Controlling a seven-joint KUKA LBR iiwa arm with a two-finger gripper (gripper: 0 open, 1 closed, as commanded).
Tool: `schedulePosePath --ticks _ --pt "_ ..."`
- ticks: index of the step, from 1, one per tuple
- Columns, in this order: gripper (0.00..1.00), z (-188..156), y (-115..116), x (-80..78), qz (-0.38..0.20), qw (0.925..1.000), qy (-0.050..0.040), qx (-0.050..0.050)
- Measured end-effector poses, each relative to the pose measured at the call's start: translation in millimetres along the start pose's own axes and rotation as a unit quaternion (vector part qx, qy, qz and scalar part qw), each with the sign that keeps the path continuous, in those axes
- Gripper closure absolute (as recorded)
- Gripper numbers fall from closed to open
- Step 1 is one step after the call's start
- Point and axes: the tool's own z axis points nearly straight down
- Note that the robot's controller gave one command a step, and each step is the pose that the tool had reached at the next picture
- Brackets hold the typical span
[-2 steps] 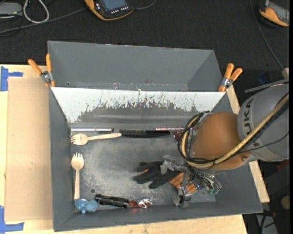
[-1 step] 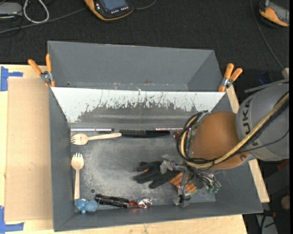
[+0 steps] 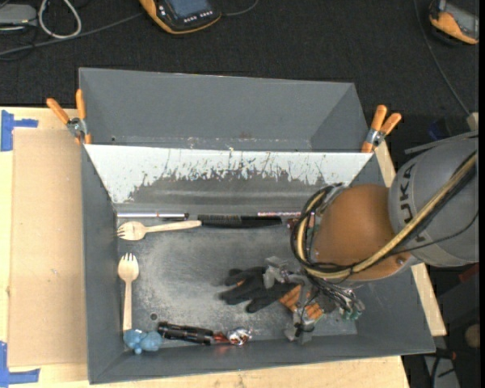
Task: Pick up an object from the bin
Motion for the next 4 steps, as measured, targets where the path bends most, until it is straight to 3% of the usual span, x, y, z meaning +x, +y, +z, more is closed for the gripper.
schedulePosePath --ticks 1,2,3,4 --pt "0.00 0 -1 -3.8 -0.030 0.9996 -0.0004 0.000" --pt "0.00 0 0 -0.4 -0.025 0.9997 -0.0004 0.000" --pt "0.00 0 8 -9.2 -0.054 0.9986 -0.0004 0.000" --pt "0.00 0 12 -1.4 -0.059 0.9983 -0.0017 0.000"
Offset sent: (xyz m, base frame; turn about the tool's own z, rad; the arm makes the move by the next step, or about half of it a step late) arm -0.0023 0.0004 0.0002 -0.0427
